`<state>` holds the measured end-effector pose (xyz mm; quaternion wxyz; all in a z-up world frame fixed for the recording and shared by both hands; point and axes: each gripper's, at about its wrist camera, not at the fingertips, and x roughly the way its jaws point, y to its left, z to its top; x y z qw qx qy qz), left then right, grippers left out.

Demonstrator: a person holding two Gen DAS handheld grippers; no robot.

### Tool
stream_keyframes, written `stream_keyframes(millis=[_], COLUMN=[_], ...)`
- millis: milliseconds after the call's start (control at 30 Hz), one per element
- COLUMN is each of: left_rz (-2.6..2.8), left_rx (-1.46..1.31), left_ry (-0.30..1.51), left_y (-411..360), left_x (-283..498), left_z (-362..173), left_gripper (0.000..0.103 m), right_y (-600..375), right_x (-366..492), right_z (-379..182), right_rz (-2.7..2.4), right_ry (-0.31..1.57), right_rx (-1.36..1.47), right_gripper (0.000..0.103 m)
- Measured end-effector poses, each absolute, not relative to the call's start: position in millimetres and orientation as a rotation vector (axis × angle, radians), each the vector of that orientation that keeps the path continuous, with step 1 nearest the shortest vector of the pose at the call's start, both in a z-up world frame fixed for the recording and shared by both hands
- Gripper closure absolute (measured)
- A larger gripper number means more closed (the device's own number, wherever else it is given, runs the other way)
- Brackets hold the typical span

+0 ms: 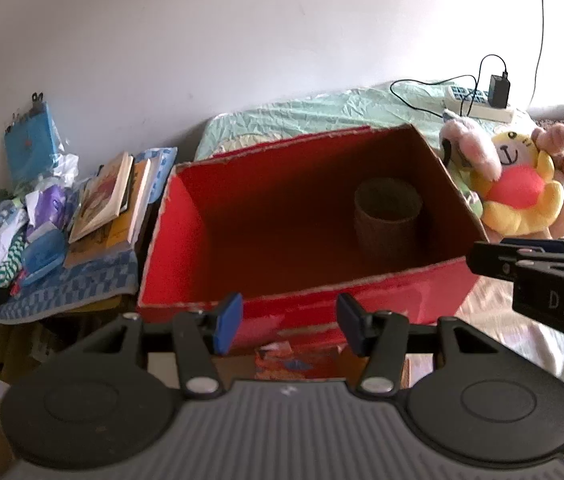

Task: Organize objects
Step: 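Move the right gripper down to the pine cone beside the gourd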

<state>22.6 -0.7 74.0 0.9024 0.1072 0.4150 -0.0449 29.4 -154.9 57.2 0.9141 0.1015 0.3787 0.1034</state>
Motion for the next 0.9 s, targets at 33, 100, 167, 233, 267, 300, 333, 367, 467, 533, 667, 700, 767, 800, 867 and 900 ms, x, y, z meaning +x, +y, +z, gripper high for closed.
stream_keyframes(millis=[33,100,167,233,267,300,333,367,467,533,667,700,767,800,867,900], left_rz=[-0.092,-0.09,-0.088,-0.085,-0.084,-0.084,-0.084,-0.084,-0.089,-0.099,-0.106,-0.108,-0.111,-0.115,-0.121,-0.125], left_rx=[0.224,0.232,0.239,0.246,0.25,0.253,0.256,0.258,0.263,0.264,0.271,0.276,0.282,0.284,0.289,0.291], left_ry=[0.86,0.866,0.876,0.885,0.89,0.895,0.9,0.906,0.921,0.934,0.96,0.964,0.972,0.976,0.986,0.991], left_y=[-2,-5,-8,-11,-12,-13,-14,-15,-18,-20,-22,-23,-25,-25,-26,-26], left_x=[20,15,11,7,6,4,3,2,-2,-3,-6,-6,-9,-10,-11,-11], left_z=[73,71,68,65,64,63,61,60,56,53,47,45,42,41,38,37], left_gripper=[0.047,0.047,0.047,0.047,0.047,0.047,0.047,0.047,0.047,0.047,0.047,0.047,0.047,0.047,0.047,0.047], right_y=[-156,-158,-161,-163,-165,-166,-167,-168,-170,-172,-177,-178,-179,-180,-181,-181], right_x=[28,25,22,19,17,15,14,13,9,7,3,2,1,0,-2,-3], right_z=[57,55,53,51,50,48,47,45,38,33,23,20,15,12,7,5], right_rz=[0.219,0.23,0.242,0.253,0.259,0.263,0.266,0.269,0.274,0.277,0.282,0.284,0.285,0.285,0.286,0.286], right_ry=[0.782,0.792,0.803,0.811,0.815,0.82,0.824,0.83,0.852,0.869,0.906,0.916,0.936,0.945,0.962,0.97], right_rx=[0.214,0.227,0.242,0.252,0.255,0.258,0.261,0.265,0.281,0.29,0.311,0.317,0.327,0.333,0.341,0.345], right_gripper=[0.078,0.078,0.078,0.078,0.078,0.078,0.078,0.078,0.078,0.078,0.077,0.076,0.072,0.072,0.072,0.072])
